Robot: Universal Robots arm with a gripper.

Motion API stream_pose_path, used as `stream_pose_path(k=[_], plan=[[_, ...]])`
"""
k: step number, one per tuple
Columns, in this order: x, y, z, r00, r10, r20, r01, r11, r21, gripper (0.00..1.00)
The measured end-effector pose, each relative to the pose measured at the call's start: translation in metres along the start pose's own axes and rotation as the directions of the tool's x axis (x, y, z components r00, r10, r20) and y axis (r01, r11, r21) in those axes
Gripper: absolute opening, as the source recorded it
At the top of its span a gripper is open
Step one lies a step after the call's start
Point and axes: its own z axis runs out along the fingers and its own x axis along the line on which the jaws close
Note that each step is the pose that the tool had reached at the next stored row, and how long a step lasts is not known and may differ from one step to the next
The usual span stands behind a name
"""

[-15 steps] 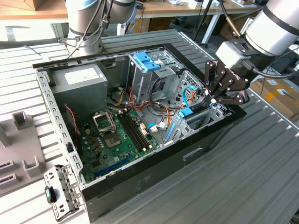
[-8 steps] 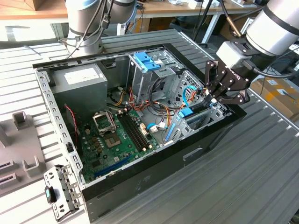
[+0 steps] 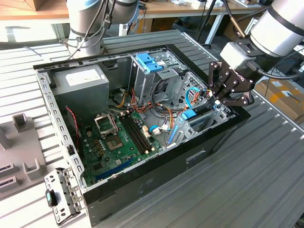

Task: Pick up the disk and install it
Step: 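Insert the first disk wire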

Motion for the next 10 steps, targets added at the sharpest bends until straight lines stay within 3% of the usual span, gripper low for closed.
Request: stream_pose_path(k=[5,10], plan=[[-0.0001,0.0,0.0,0.9989,-0.047,-0.004,0.047,0.9989,-0.0059,0.11],[-0.0001,0.0,0.0,0.9892,-0.146,-0.0119,0.146,0.9891,-0.0188,0.11]])
